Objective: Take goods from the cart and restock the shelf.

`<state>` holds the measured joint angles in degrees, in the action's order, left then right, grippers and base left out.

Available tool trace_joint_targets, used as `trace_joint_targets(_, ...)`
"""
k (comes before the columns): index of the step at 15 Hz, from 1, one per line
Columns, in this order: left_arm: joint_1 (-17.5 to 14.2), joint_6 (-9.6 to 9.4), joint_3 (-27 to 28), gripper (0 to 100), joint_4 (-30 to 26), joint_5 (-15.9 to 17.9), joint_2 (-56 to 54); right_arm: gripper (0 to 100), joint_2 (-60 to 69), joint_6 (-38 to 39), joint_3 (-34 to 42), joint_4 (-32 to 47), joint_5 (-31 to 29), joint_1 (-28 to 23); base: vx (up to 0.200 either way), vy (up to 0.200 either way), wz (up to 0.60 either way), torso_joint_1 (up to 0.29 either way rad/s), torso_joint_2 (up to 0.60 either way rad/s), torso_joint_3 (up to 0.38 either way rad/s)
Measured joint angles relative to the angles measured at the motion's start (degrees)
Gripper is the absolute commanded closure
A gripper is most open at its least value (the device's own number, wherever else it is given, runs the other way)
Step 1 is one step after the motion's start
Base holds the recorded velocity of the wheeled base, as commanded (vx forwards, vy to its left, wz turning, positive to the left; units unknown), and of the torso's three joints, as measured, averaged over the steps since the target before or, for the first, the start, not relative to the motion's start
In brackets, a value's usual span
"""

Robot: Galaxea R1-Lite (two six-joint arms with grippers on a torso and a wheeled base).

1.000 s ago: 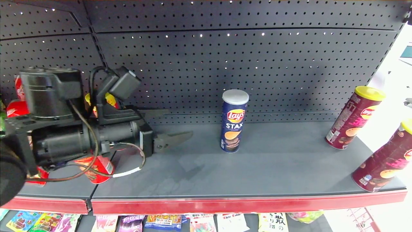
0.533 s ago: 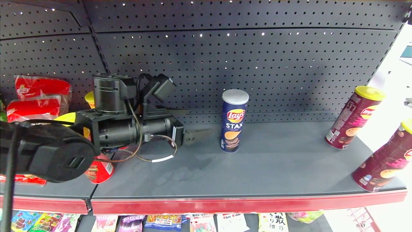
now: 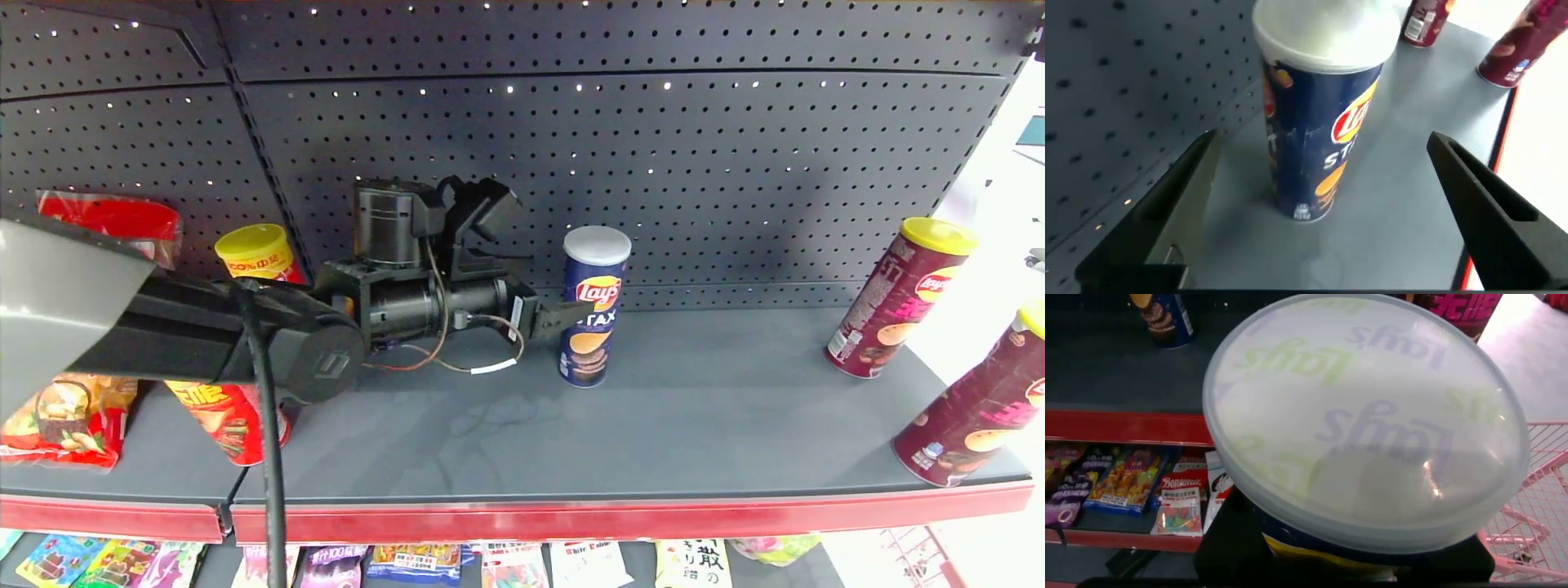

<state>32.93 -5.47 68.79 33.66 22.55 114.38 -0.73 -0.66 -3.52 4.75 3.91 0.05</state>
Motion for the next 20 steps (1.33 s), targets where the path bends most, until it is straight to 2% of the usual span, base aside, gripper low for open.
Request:
trace_joint_targets(16, 0.39, 0.3, 16.68, 0, -0.16, 0.6, 13.02, 100, -0.5, 0.0, 0.0, 0.0, 0.02, -0.15, 0.0, 0.0, 0.0, 0.0, 0.0, 0.0)
trace_joint_targets(20, 0.39, 0.28, 17.46, 0, -0.24, 0.6, 14.09, 100, -0.65, 0.06, 0.0, 0.0, 0.02, -0.16, 0.0, 0.0, 0.0, 0.0, 0.0, 0.0)
